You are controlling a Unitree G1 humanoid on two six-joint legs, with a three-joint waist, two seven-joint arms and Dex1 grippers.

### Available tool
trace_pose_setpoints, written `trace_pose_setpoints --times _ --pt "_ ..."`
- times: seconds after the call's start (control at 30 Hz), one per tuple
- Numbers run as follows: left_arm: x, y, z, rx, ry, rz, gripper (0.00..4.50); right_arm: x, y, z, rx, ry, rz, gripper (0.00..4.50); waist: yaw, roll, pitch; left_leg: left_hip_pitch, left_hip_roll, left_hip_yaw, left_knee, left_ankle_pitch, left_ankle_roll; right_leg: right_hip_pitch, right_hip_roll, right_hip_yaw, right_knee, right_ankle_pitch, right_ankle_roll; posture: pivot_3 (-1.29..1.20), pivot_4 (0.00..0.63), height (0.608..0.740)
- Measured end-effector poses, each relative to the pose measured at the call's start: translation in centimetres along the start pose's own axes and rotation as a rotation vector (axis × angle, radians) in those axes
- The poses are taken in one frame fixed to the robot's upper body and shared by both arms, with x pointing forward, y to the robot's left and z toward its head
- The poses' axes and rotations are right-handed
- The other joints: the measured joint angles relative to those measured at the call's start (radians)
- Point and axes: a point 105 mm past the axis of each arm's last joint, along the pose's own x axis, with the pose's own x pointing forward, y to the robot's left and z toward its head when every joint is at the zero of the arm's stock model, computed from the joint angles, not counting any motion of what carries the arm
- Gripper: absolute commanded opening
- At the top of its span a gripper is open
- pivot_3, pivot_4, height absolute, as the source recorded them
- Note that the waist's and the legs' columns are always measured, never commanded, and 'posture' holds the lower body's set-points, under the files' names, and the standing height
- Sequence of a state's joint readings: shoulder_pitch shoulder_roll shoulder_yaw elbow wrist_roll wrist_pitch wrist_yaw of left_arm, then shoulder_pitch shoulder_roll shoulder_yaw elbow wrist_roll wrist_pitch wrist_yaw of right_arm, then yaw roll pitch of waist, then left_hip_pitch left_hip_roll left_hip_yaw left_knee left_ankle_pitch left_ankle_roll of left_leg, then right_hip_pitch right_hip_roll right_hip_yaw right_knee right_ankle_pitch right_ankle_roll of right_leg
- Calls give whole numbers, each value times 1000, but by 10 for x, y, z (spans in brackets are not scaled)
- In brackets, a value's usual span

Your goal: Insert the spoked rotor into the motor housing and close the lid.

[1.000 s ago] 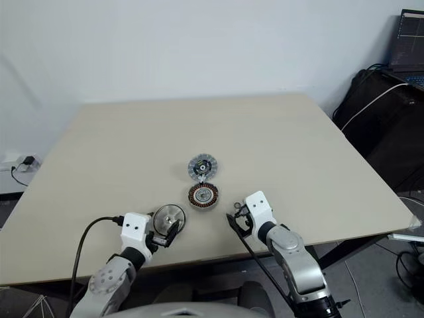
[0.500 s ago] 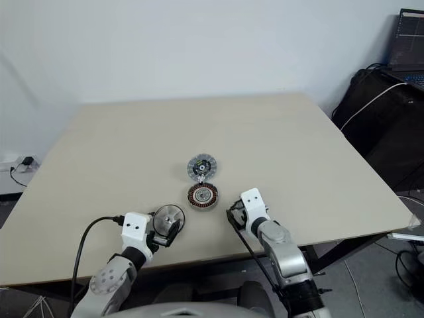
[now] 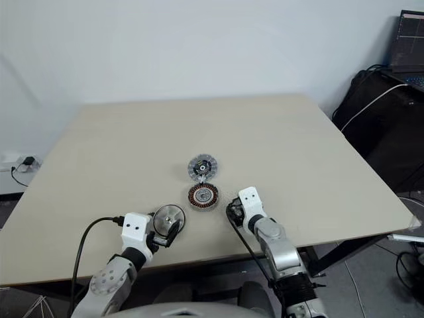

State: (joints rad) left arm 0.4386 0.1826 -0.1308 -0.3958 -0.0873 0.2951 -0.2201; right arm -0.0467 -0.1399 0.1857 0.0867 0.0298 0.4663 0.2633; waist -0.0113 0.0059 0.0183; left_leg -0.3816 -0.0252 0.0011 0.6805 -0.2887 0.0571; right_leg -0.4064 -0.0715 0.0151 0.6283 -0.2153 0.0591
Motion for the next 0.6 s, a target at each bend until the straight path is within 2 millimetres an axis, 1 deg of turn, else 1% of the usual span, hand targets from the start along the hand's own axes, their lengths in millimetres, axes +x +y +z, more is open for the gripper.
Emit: trace_pose_setpoints --times 0.07,0.17,0.43,0.5,0.6 --pt "0 0 0 0 1 -1 4500 -2 1 -1 4 0 0 1659 0 0 -1 0 0 0 0 -1 -2 1 -1 0 0 -1 2 0 0 740" --pt "0 -1 0 1 1 -4 4500 -3 1 -2 8 -2 0 740 0 0 -1 1 0 0 0 -2 -3 1 -2 0 0 -2 3 0 0 740" --pt "1 -4 0 5 2 -12 4500 -10 3 1 0 1 16 696 1 1 1 0 0 0 0 -1 -2 0 -2 0 0 -2 2 0 0 740" --pt "1 -4 0 5 2 -13 4500 -12 6 8 -6 -17 29 696 0 2 2 0 0 0 0 -1 -2 0 -2 0 0 -2 3 0 0 740" --pt "1 -4 0 5 0 -13 4500 -10 12 28 -20 -73 48 696 -3 3 3 0 0 0 0 -1 -2 0 -2 0 0 -3 4 0 0 740"
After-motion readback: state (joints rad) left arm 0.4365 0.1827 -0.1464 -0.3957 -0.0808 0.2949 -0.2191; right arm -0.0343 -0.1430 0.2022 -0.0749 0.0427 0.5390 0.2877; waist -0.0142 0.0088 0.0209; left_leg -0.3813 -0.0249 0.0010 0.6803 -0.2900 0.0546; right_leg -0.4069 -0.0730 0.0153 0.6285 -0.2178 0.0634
